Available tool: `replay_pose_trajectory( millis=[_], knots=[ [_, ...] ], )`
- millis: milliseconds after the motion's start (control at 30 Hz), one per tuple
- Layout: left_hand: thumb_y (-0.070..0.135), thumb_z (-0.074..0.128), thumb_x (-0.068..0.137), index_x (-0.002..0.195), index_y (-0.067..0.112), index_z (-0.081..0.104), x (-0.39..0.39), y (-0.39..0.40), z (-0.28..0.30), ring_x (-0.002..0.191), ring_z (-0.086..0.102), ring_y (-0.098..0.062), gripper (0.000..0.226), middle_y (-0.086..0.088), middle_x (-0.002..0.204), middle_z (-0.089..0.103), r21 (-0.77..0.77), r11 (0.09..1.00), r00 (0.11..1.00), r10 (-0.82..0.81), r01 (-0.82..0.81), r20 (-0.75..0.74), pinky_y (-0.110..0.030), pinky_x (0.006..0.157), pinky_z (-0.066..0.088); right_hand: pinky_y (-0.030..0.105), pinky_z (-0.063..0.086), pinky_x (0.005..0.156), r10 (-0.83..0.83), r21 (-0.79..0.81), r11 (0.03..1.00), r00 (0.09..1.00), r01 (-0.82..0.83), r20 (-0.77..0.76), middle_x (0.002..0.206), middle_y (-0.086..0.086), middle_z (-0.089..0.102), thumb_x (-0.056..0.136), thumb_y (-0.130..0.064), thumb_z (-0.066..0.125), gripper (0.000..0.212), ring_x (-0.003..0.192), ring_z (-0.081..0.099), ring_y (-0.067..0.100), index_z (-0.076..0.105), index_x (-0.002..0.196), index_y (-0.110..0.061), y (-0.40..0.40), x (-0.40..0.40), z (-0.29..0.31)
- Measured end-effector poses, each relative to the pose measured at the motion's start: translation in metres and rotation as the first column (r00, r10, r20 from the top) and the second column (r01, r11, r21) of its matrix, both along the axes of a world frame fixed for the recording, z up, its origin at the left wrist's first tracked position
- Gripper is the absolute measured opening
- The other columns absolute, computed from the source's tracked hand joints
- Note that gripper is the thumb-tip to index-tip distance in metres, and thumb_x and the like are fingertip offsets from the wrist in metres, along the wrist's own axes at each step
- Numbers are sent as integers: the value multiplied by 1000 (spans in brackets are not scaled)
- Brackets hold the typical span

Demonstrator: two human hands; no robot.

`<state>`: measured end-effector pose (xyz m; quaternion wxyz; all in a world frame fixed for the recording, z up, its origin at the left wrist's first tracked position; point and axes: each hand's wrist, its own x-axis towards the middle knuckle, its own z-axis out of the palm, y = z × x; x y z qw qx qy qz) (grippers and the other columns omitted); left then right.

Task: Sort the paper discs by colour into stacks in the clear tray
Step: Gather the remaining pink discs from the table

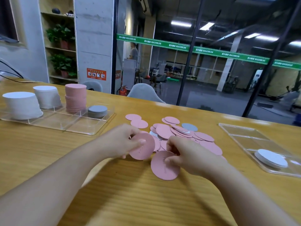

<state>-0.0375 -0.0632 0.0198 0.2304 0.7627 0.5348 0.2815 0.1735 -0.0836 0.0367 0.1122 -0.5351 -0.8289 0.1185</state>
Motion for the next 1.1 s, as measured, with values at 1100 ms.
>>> replay_pose_trajectory(
  millis=[1100],
  knots=[
    [7, 40, 91, 125, 50, 44, 3, 16, -21, 48, 61, -12, 55, 10, 121, 46, -23, 991, 975, 133, -131, 179, -15, 51, 47, 34, 47, 69, -213, 231, 945, 972, 230, -100, 80, -5, 63, 79, -50, 65, 33, 78, 55, 14, 70, 87, -19, 52, 11, -40]
  ],
)
